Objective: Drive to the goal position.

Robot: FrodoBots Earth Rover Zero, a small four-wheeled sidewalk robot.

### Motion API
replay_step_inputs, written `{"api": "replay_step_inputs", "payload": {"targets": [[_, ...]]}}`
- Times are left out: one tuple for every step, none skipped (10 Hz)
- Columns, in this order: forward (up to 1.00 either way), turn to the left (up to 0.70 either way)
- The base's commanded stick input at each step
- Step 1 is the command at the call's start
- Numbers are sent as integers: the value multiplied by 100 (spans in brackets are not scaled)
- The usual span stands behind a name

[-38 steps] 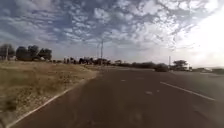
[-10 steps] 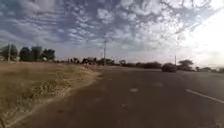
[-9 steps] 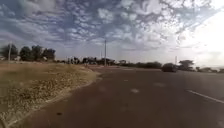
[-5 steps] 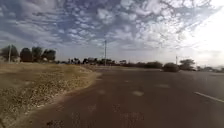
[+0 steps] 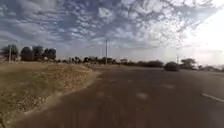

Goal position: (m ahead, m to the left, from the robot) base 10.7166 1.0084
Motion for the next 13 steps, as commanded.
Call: {"api": "replay_step_inputs", "payload": {"targets": [[60, -13], [60, -15], [60, -15], [60, -15], [60, -15], [60, 0], [60, 0], [60, 0], [60, 0], [60, 0], [60, 0], [60, 0], [60, 0]]}}
